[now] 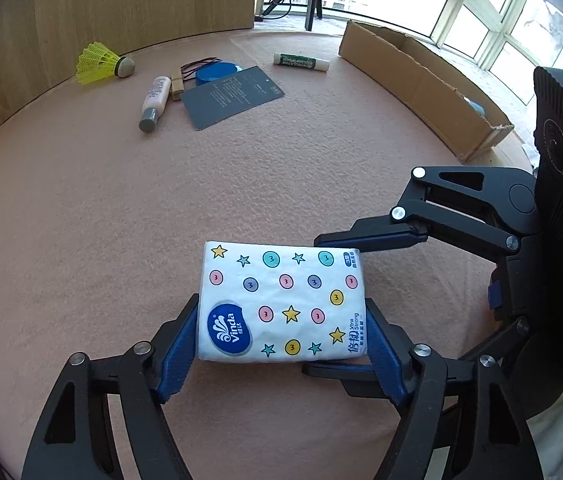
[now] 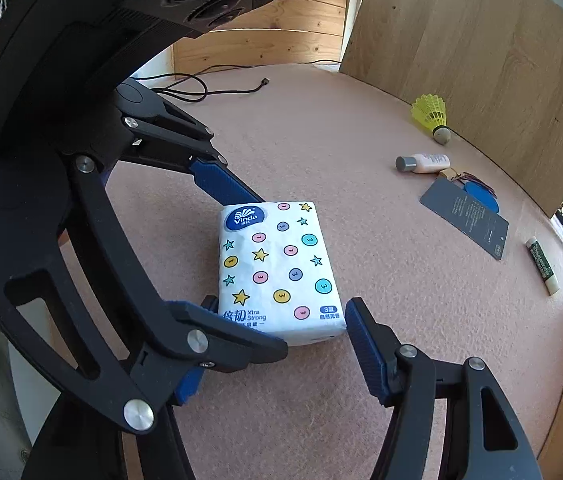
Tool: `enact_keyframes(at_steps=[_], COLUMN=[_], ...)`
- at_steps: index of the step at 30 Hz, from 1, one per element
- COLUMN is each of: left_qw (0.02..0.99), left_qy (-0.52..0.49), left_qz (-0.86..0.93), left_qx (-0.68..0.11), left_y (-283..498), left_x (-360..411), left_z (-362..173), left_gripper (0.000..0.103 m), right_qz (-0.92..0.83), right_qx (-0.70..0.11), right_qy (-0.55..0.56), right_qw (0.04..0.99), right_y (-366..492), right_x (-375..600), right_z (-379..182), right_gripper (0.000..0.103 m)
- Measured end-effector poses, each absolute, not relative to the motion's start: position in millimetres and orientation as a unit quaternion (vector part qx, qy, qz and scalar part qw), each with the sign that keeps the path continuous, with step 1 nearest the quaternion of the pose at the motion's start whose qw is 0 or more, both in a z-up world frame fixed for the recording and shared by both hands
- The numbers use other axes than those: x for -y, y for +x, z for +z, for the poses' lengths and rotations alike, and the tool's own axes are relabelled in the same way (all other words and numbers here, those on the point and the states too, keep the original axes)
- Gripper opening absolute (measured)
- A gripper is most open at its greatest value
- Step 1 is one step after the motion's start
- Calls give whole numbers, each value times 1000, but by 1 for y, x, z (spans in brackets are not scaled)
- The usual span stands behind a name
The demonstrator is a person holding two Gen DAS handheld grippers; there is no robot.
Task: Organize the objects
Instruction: 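Move the right tool to the star-patterned tissue pack and grasp it, then carry the tissue pack into the box and open the right tool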
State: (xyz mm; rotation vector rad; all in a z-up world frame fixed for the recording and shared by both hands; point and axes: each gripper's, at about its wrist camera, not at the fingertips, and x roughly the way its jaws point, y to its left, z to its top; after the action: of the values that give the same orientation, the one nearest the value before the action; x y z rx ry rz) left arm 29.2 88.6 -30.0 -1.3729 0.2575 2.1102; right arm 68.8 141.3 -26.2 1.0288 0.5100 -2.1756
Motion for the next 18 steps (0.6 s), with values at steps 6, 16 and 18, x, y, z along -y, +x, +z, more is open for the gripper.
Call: enact_keyframes(at_steps=[6, 16, 18], left_qw=[294, 283, 280], left_qy=[-517, -489, -481], left_qz=[798, 816, 822], left_qx=[-100, -120, -125], left_y=[33, 39, 40], left_x=[-87, -93, -94], left_z=[-25, 28, 41], left_gripper=[75, 75, 75], right_qz=[-836, -853, -857], right_qx=[-203, -203, -205], right_qy=[385, 347, 336], right_qw=[335, 333, 332], right_y=[78, 84, 85], right_x=[-139, -146, -148], right_z=[-24, 16, 27], right_gripper=[50, 50, 50])
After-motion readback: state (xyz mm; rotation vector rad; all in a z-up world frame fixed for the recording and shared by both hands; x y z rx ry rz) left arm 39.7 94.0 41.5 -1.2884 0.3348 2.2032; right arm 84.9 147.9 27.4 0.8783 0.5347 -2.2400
